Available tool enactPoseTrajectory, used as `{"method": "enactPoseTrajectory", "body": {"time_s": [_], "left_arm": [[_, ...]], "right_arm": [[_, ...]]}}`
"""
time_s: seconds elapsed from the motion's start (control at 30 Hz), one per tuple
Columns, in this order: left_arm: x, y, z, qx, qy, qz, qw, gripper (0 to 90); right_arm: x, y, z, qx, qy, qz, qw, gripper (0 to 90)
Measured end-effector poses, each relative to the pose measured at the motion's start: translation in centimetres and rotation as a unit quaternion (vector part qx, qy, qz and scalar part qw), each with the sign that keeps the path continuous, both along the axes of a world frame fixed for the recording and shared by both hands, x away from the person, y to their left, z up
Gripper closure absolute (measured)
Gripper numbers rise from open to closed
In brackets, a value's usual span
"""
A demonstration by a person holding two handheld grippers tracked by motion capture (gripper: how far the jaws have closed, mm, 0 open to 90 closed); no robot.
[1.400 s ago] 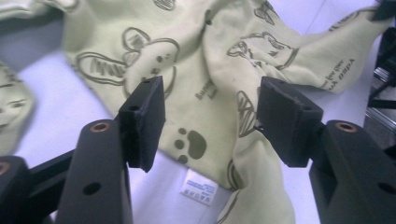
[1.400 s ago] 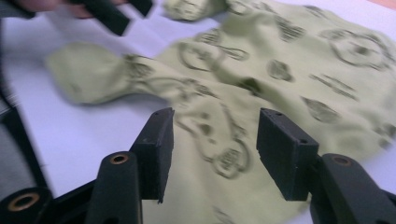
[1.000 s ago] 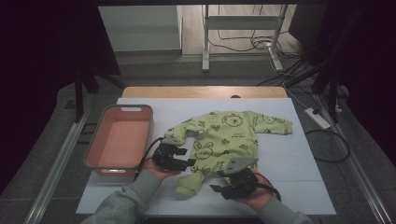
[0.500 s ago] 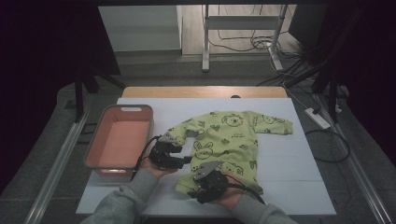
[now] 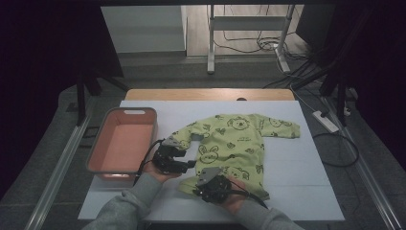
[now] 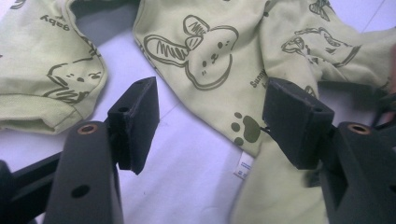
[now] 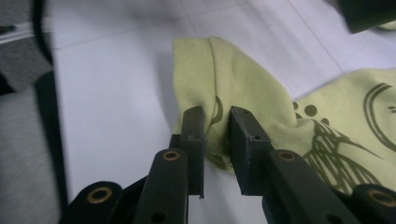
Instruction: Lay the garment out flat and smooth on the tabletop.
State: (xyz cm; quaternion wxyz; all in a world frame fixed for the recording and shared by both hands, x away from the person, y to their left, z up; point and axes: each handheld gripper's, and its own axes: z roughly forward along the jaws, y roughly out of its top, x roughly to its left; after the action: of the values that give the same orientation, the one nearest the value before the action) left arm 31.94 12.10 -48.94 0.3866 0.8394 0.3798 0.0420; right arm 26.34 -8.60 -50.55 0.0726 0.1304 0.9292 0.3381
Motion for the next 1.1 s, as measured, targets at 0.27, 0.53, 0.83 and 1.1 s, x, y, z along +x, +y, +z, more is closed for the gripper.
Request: {"method": "enactPoseTrajectory", "body": {"time_s": [0.27,0.53,0.83,1.1], "left_arm": [[-0.2,-0.1,0.0,-0.003,0.002,-0.009,1.0,35.3],[-0.2,-1.4,-0.4,0.019,0.001,-0.028,0.9994,34.7],[0.1,-1.8,-0.9,0.033,0.007,-0.032,0.9989,34.4],[0.4,-2.7,-1.8,0.056,0.012,-0.041,0.9975,34.3]], "right_arm": [[-2.8,-4.5,2.7,0.037,0.031,0.004,0.9988,74.4],[-4.6,-7.1,1.1,0.009,0.06,-0.004,0.9981,66.0],[-1.9,-12.2,3.7,0.06,0.022,-0.112,0.9917,47.5],[1.0,-17.9,3.4,0.079,0.069,-0.237,0.9658,40.7]]}}
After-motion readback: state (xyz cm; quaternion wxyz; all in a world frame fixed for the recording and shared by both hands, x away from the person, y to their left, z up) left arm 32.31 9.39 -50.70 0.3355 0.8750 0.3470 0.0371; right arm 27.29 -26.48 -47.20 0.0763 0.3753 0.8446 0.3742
